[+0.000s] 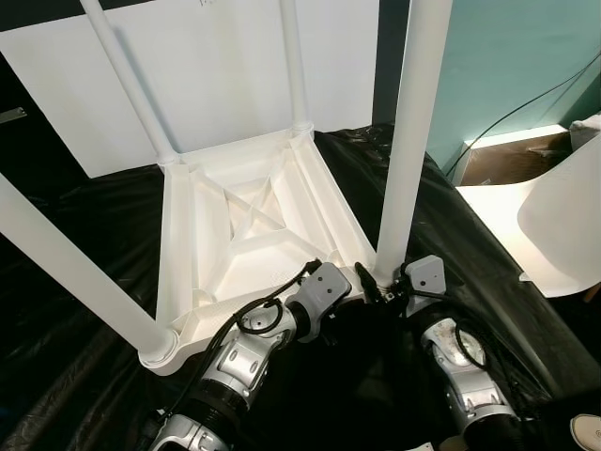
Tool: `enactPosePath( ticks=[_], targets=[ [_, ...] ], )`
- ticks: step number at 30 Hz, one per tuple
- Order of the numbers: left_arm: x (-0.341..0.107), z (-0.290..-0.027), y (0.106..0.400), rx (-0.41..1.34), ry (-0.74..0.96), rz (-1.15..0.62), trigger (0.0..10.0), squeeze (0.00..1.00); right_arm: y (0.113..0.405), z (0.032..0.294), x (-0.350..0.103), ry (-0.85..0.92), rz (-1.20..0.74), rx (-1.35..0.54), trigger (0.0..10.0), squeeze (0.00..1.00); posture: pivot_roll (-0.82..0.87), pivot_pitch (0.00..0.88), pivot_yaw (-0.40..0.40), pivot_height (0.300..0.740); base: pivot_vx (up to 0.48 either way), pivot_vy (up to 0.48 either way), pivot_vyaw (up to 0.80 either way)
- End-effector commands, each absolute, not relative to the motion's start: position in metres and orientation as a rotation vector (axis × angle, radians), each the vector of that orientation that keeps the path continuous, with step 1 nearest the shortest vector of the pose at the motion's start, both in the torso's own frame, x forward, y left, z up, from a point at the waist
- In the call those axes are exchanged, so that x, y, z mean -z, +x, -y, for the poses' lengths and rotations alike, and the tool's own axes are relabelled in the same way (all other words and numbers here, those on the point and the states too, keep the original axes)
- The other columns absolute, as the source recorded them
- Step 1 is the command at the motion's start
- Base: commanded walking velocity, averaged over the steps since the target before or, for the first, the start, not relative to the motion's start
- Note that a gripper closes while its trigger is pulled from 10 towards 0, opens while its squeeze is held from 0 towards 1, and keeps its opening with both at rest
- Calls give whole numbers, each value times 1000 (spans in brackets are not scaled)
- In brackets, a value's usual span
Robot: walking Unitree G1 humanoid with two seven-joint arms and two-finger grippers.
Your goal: Building children table
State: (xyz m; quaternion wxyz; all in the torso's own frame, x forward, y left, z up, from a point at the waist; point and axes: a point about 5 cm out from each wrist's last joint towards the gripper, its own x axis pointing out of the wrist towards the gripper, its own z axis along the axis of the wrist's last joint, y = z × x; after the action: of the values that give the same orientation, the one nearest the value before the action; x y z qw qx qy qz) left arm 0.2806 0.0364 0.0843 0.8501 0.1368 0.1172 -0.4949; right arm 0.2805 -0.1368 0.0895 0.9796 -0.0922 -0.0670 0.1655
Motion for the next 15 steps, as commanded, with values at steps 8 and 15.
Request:
enactPosePath(
  ticks=[8, 15],
  targets=[
    [-52, -51, 272, 1013, 311, -426, 10000, 0, 277, 121, -72, -149, 13, -568, 10000, 1000, -69, 0, 79, 740, 0, 0, 0],
    [-52, -50, 272, 1010, 298, -428, 10000, 0, 287, 128, -82, -178, -21, -816, 10000, 0, -65, 0, 70, 740, 0, 0, 0]
  ],
)
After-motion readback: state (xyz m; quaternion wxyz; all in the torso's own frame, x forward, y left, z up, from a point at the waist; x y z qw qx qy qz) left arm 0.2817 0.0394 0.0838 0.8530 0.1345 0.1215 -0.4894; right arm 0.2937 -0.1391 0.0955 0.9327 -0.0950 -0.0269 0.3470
